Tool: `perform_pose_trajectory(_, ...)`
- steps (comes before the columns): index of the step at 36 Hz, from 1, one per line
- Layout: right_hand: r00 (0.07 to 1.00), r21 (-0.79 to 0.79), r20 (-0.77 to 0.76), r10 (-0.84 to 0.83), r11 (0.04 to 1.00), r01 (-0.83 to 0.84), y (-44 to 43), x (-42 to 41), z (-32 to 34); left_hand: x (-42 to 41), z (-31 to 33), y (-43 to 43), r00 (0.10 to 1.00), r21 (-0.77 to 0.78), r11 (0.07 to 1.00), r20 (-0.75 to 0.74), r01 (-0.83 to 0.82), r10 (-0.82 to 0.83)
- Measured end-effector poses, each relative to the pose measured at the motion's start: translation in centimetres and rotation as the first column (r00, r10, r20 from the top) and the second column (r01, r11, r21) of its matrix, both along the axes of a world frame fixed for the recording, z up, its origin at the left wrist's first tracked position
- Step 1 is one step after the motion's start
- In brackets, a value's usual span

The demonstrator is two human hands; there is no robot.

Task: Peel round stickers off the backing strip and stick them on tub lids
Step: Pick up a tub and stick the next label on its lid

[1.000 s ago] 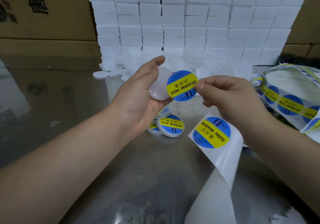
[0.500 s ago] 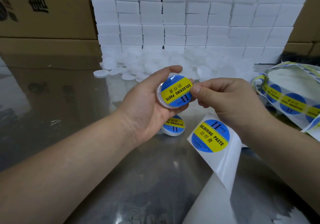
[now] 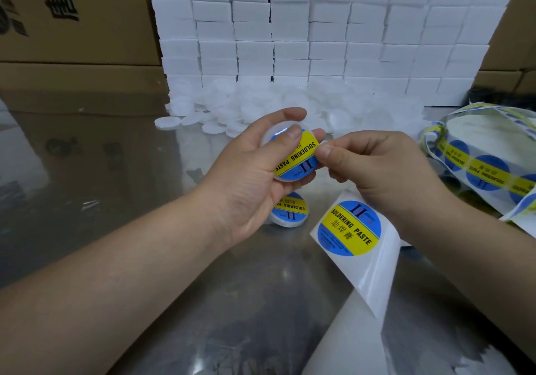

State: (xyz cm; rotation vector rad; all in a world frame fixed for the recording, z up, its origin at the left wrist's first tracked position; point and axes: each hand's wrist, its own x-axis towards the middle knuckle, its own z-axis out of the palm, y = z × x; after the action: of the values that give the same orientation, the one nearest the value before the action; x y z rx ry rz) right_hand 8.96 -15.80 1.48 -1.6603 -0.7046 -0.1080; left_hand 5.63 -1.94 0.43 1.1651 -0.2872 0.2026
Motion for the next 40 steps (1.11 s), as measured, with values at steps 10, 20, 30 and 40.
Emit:
perform_pose_trajectory(10, 1.0, -0.013, 0.009, -0.004, 1.0, 0.004, -0.1, -0.1, 0.1, -0.2, 0.0, -0.2, 1.0, 0.001, 1.0, -0.006, -0.011, 0.011)
perform_pose_trajectory(20, 1.0, -0.026, 0.013, -0.01, 1.0, 0.011, -0.1, 0.0, 0.0, -0.4, 0.1, -0.2, 0.999, 0.02, 0.999, -0.013, -0.036, 0.037)
perform_pose_trajectory(30, 1.0, -0.018, 0.019, -0.007, 1.0, 0.008, 0.0, 0.1, -0.2, -0.5, 0.0, -0.4, 0.995, 0.071, 0.993, -0.001, -0.097, 0.098)
perform_pose_trajectory(40, 0.997, -0.034, 0.067, -0.027, 0.999, 0.029, 0.1, 0.4, -0.6, -1.0, -0.1, -0.7, 0.947, 0.326, 0.894, 0.197, -0.309, 0.255)
